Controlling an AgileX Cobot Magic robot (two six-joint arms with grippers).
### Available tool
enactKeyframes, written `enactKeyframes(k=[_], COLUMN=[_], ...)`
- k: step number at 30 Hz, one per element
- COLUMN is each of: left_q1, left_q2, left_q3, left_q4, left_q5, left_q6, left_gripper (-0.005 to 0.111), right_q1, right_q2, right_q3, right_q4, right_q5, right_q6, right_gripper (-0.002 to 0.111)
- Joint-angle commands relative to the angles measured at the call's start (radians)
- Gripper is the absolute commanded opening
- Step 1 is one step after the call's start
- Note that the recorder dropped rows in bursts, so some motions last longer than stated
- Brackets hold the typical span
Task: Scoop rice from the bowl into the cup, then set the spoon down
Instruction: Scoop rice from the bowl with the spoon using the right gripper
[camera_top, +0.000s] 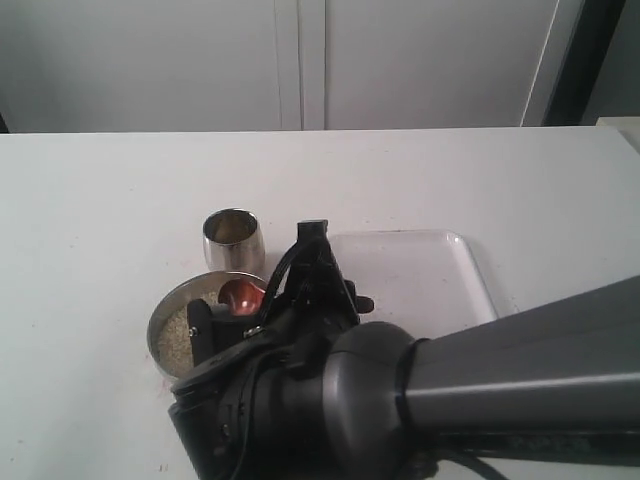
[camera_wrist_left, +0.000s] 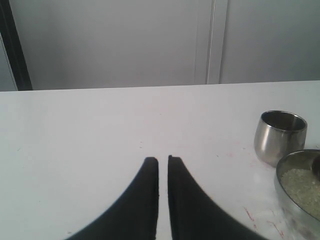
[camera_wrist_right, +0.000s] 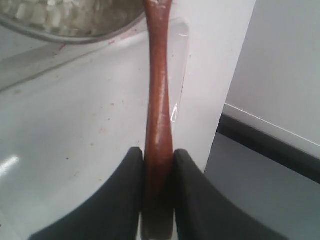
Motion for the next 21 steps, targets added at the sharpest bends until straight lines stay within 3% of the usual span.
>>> enactKeyframes(k=[1,21], left_q1=[-0.004,-0.004], left_q2=[-0.001,-0.001], left_q3=[-0.007,-0.007], left_q4=[-0.005,-0.005], left_q5=[-0.005,-0.005], left_q6=[-0.001,-0.001], left_gripper=[0.014,0.014], right_q1=[-0.007,-0.007], right_q2=[0.021,0.062], right_q3=[-0.028,-0.044], right_q4=[-0.024,-0.050], right_q5=[-0.009,-0.034], right_q6=[0.024,0.023], right_gripper=[0.000,0.000])
